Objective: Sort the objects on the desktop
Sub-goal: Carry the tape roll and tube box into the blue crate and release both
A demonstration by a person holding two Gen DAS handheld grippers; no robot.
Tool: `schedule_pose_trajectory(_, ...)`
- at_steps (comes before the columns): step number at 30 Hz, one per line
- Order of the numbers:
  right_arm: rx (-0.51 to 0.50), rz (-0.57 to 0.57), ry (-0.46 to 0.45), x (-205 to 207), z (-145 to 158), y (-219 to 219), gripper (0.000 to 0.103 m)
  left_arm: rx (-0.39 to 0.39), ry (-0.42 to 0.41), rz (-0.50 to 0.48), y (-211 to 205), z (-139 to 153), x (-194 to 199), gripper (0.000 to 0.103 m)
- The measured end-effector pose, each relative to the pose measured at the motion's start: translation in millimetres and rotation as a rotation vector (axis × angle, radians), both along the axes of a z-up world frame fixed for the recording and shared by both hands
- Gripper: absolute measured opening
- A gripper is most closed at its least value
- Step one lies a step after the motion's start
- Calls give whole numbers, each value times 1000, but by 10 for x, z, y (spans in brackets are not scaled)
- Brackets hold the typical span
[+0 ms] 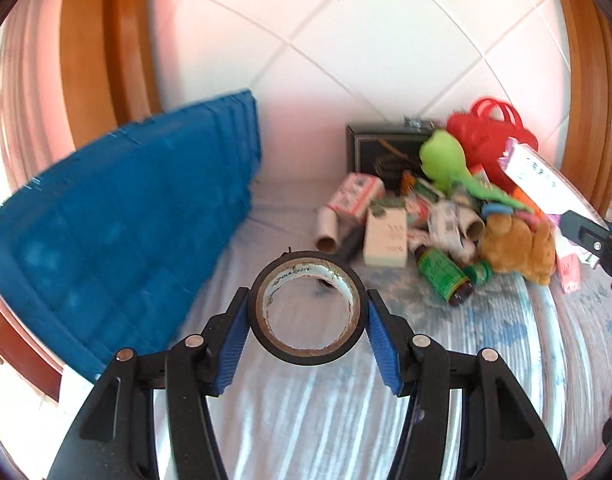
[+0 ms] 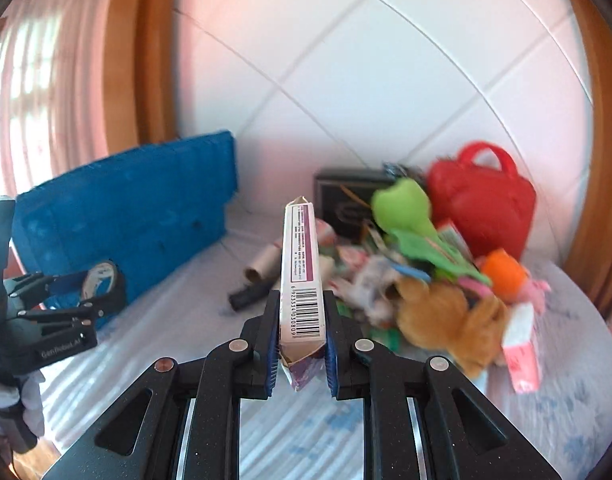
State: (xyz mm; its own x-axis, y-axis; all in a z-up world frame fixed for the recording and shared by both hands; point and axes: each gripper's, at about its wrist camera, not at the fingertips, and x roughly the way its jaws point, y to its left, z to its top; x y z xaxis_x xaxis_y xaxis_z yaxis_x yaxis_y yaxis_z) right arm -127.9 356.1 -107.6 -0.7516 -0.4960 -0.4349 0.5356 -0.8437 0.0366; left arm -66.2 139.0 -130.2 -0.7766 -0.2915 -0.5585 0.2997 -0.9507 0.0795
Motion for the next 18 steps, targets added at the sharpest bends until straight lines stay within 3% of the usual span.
schedule_pose_trajectory(12, -108, 169, 157, 412, 846, -1759, 18, -97, 219, 98, -1223, 921, 576, 56)
schedule_pose_trajectory(18, -131, 223, 173, 400, 1145, -2689, 18, -112, 252, 157, -2060, 1230, 633, 56)
